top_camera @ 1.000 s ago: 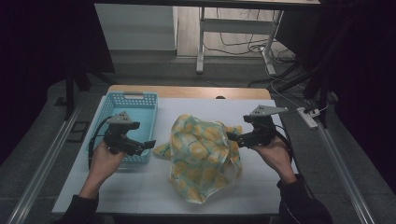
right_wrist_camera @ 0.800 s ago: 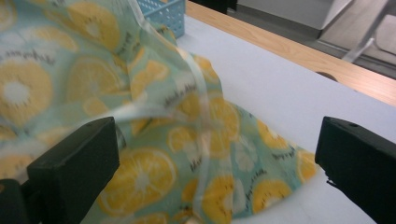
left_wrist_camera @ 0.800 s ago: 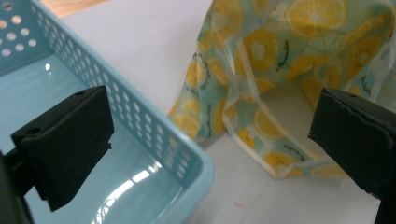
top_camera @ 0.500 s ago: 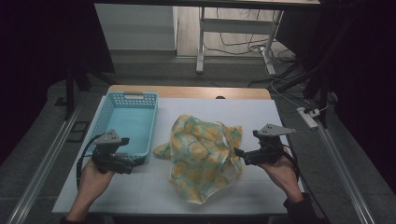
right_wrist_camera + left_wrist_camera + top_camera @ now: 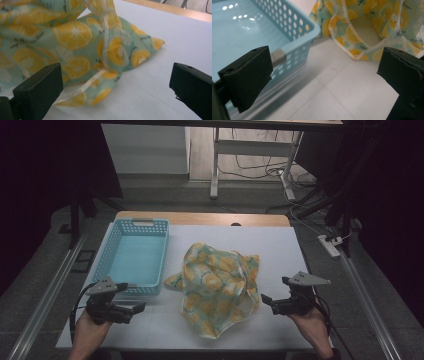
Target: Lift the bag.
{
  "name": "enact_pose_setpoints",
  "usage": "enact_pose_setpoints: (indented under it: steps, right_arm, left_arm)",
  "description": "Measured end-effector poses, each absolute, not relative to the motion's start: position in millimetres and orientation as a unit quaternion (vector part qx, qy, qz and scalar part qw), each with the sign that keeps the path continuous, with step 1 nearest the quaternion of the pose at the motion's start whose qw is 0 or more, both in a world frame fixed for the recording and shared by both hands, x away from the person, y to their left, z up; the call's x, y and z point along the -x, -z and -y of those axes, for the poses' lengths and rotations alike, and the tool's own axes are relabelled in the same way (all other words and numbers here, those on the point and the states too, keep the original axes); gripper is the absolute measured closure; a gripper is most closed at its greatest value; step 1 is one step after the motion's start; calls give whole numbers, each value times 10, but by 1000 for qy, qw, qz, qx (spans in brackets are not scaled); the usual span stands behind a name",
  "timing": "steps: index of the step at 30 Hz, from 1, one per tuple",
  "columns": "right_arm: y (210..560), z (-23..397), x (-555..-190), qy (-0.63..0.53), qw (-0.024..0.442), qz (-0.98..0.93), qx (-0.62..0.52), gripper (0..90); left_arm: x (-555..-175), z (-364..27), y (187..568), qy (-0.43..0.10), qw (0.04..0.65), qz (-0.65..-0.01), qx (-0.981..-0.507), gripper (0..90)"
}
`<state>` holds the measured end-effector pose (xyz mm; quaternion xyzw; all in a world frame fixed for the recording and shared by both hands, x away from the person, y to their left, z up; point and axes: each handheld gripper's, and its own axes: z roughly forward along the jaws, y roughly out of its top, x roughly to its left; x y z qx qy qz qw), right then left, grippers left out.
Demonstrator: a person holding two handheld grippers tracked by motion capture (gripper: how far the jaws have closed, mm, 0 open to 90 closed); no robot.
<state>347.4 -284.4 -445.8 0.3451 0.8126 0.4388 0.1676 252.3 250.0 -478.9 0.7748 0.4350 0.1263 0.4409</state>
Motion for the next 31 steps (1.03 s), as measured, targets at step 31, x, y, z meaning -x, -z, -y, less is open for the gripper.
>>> enact_pose_setpoints:
  steps: [31]
  right_arm:
    - [5014, 3167, -2988, -377, 151, -830, -382, 0]
  left_arm:
    - [-2104, -2653, 5226, -122, 362, -491, -783, 0]
